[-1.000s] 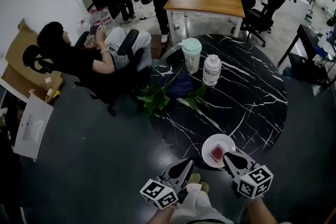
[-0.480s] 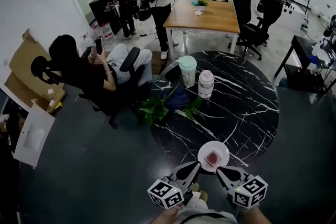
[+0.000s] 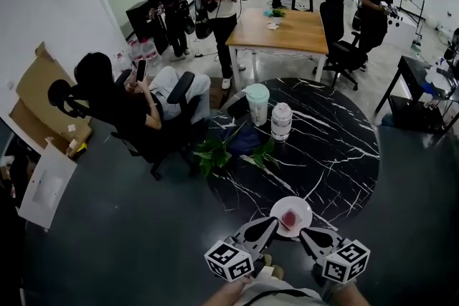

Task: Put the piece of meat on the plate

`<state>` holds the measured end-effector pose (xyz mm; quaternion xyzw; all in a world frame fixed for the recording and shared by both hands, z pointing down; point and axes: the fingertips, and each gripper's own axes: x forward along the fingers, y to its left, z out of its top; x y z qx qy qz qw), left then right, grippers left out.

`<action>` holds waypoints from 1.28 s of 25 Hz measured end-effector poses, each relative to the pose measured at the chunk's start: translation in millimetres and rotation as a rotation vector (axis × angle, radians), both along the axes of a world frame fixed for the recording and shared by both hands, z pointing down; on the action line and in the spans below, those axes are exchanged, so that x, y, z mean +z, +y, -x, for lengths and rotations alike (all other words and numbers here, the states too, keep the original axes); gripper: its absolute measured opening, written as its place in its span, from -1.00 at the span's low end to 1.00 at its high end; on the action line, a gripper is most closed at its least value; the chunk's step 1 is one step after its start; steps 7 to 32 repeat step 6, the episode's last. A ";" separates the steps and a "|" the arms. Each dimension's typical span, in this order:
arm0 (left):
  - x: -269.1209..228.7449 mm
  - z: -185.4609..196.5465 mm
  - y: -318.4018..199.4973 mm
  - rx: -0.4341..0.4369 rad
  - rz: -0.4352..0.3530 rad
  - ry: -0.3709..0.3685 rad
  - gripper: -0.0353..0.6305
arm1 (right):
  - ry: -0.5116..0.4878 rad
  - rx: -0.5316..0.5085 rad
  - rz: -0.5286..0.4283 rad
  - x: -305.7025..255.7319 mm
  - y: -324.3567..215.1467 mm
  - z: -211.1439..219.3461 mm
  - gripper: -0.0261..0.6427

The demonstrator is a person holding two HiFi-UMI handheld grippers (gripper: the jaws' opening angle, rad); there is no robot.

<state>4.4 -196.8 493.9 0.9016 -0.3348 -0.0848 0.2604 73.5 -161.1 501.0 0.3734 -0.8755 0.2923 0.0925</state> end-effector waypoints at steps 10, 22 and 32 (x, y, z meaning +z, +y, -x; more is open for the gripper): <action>6.2 1.3 3.5 -0.015 0.025 0.005 -0.87 | -0.011 -0.002 0.037 6.7 3.0 -0.6 -0.89; 6.2 1.3 3.5 -0.015 0.025 0.005 -0.87 | -0.011 -0.002 0.037 6.7 3.0 -0.6 -0.89; 6.2 1.3 3.5 -0.015 0.025 0.005 -0.87 | -0.011 -0.002 0.037 6.7 3.0 -0.6 -0.89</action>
